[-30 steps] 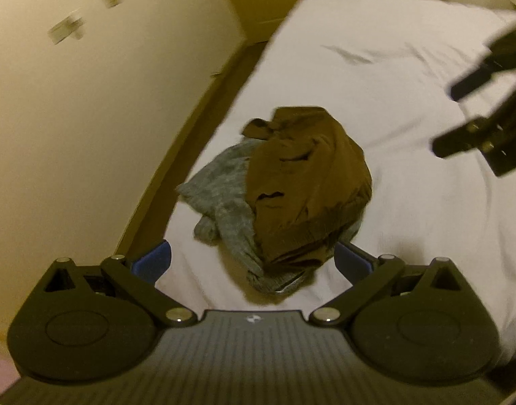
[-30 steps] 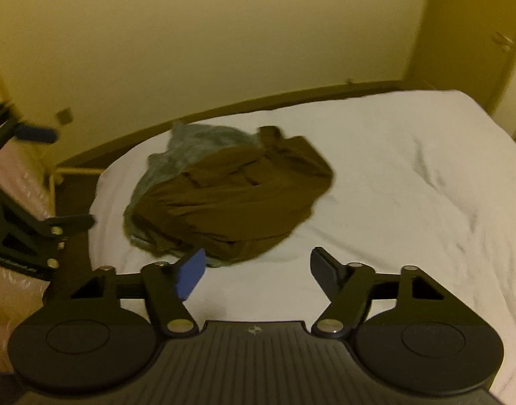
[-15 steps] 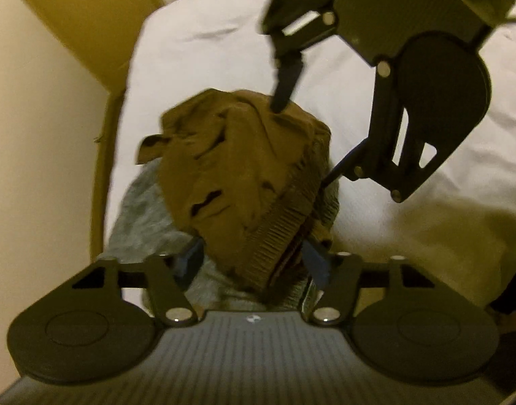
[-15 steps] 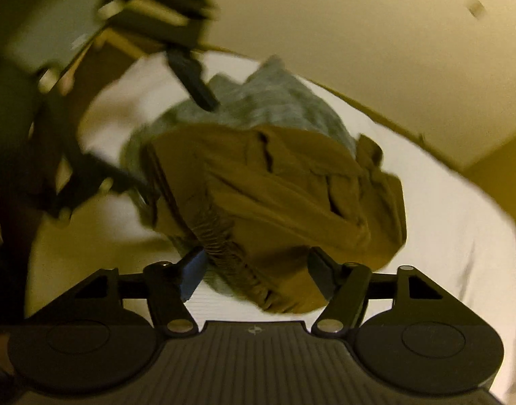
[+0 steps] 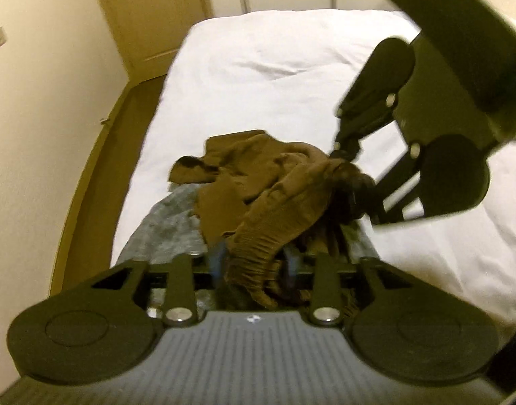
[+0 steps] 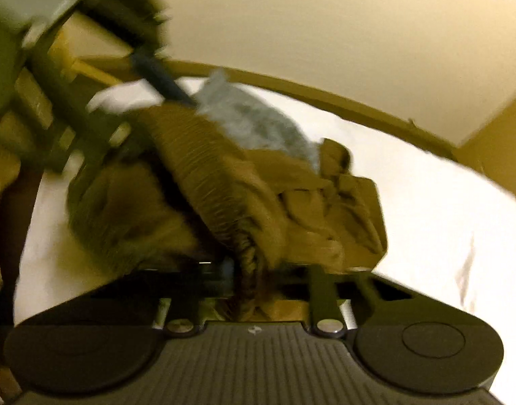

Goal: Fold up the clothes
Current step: 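Grasp the brown shorts waistband with the left tool while the right tool grasps it too, then lift the brown shorts off the pile with both tools, shaking them out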

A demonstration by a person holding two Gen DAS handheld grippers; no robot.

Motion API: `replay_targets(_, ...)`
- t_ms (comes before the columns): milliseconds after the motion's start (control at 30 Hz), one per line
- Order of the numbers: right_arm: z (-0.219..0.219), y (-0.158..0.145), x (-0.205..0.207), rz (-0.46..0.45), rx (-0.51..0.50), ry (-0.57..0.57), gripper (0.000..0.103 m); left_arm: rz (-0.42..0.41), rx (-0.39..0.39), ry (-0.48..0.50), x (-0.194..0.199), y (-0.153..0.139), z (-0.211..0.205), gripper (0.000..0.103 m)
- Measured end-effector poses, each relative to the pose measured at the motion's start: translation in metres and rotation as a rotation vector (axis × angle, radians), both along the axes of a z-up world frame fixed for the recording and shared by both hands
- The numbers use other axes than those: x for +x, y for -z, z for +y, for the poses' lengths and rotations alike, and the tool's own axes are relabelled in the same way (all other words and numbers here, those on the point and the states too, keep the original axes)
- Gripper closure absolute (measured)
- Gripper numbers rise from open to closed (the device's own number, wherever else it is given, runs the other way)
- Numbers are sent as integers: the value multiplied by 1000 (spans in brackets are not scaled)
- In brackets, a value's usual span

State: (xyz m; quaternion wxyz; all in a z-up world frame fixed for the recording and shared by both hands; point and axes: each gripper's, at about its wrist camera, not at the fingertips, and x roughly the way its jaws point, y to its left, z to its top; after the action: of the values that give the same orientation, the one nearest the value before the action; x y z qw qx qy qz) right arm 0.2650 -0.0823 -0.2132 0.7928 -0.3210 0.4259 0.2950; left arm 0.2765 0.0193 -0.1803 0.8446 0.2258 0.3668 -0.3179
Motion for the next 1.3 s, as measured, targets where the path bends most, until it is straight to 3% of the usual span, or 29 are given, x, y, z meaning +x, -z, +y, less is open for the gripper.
replay_targets(33,-5,-6,7,18,33,43,93,2,-4,-19,1,0,0,55)
replay_targets(100,-14,-17,19,44,97,127,93,5,-17,-42,0,1,-3,33)
replay_targets(267,-44,-45,31,50,192,263,93,38,-23,-77,-5,13,-20,29)
replay_targets(333,-56,-56,31,40,217,307,93,63,-23,-78,-4,19,-28,41)
replay_targets(367,-62,-62,30,32,229,329,94,68,-31,-74,-2,18,-32,64)
replay_targets(400,-68,-68,28,15,233,350,94,50,-44,-67,-1,13,-34,78)
replay_targets(433,-74,-73,26,-3,235,371,94,23,-57,-61,-1,6,-37,81)
replay_targets(467,-80,-79,23,-22,237,391,94,-21,-73,-55,0,-5,-38,90)
replay_targets(567,-103,-104,12,-89,259,480,95,-134,-124,1,7,-42,-41,93)
replay_targets(733,-133,-157,-23,-245,251,597,96,-323,-203,225,13,-116,-62,93)
replay_targets(867,-155,-208,-71,-363,249,690,95,-425,-245,395,-11,-165,-83,94)
replay_targets(1000,-170,-237,-135,-420,222,753,95,-446,-256,528,-61,-192,-106,94)
replay_targets(1133,-187,-234,-217,-400,214,829,95,-393,-233,636,-127,-187,-129,94)
replay_targets(1300,-202,-204,-332,-302,244,929,95,-267,-195,743,-220,-166,-155,94)
